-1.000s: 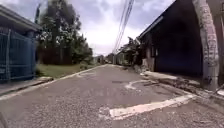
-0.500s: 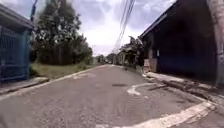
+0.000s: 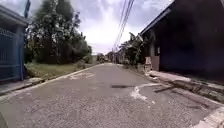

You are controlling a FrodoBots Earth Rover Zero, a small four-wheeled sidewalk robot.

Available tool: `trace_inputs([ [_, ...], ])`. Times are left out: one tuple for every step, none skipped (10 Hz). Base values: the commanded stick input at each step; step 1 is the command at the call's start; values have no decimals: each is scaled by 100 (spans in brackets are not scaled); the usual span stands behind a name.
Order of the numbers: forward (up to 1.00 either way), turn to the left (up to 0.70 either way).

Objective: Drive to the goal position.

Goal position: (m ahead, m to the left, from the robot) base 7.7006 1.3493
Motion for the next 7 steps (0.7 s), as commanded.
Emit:
trace_inputs([
  [70,0],
  [70,0],
  [70,0],
  [70,0],
  [70,0],
  [70,0],
  [70,0],
])
